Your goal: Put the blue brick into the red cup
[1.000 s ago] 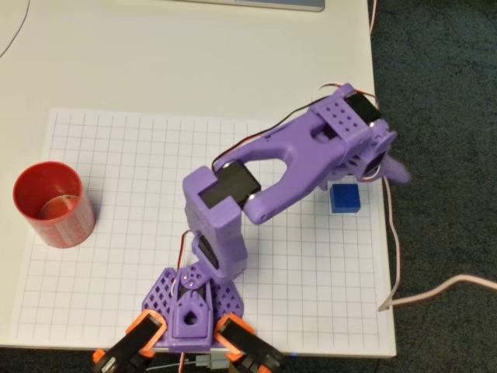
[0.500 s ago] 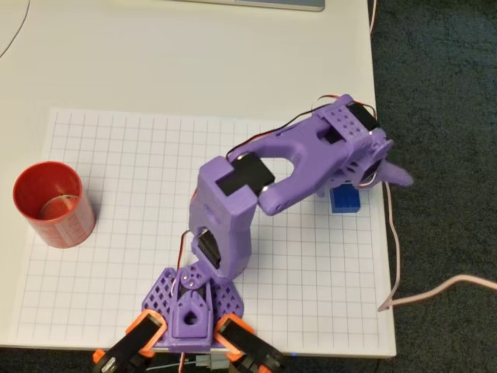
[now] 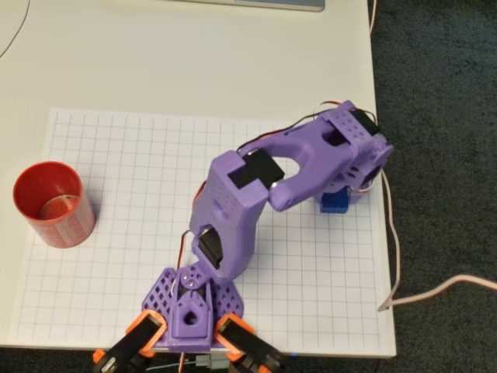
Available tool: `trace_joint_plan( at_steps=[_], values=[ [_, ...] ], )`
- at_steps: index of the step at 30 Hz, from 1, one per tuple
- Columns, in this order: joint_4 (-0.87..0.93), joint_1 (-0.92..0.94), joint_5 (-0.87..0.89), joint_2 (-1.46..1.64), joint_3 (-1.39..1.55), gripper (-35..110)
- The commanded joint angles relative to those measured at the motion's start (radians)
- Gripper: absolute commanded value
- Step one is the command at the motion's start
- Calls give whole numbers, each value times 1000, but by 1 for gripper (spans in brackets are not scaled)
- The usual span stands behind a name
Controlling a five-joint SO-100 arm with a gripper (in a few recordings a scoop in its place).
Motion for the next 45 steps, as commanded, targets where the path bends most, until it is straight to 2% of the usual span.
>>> trace_joint_plan(
  at_steps=[1, 15, 28, 34, 40, 45],
  values=[
    [8, 6, 14, 23, -12, 0],
    [2, 40, 6, 87, -72, 0],
    [84, 81, -222, 403, -285, 0],
    [54, -52, -408, 531, -281, 0],
    [-28, -304, -414, 680, -156, 0],
    [-29, -612, -383, 813, -80, 0]
  ],
)
